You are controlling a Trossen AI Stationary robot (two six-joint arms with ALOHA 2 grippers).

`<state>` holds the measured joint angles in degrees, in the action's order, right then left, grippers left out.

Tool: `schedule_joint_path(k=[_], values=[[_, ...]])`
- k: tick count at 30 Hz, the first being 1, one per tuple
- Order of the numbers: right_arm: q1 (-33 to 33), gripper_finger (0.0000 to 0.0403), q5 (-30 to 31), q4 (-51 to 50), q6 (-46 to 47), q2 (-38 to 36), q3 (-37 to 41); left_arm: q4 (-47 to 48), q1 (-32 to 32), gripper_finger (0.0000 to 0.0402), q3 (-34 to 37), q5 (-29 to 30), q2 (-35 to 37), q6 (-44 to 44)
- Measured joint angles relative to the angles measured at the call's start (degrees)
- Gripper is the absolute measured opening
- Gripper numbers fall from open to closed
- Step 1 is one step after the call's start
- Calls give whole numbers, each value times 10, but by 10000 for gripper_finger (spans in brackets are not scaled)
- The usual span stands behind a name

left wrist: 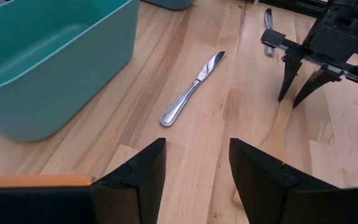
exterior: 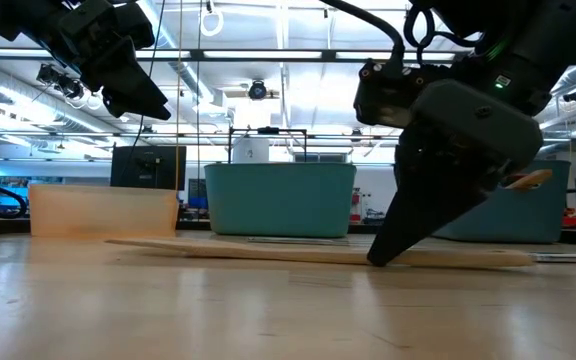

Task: Pick & Place Kitchen Items
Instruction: Put the brown spatula into the blue bin

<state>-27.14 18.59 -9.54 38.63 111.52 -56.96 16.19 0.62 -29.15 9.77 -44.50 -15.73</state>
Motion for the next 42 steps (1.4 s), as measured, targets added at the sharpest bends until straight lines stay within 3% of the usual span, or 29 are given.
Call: schedule_joint_path(k=[23, 42], values=[[0, 96, 10, -30, -23, -40, 0, 0, 0, 181, 0, 0, 0, 0], [20, 96, 65, -140, -28, -171, -4, -1, 0, 181, 0, 0, 0, 0]])
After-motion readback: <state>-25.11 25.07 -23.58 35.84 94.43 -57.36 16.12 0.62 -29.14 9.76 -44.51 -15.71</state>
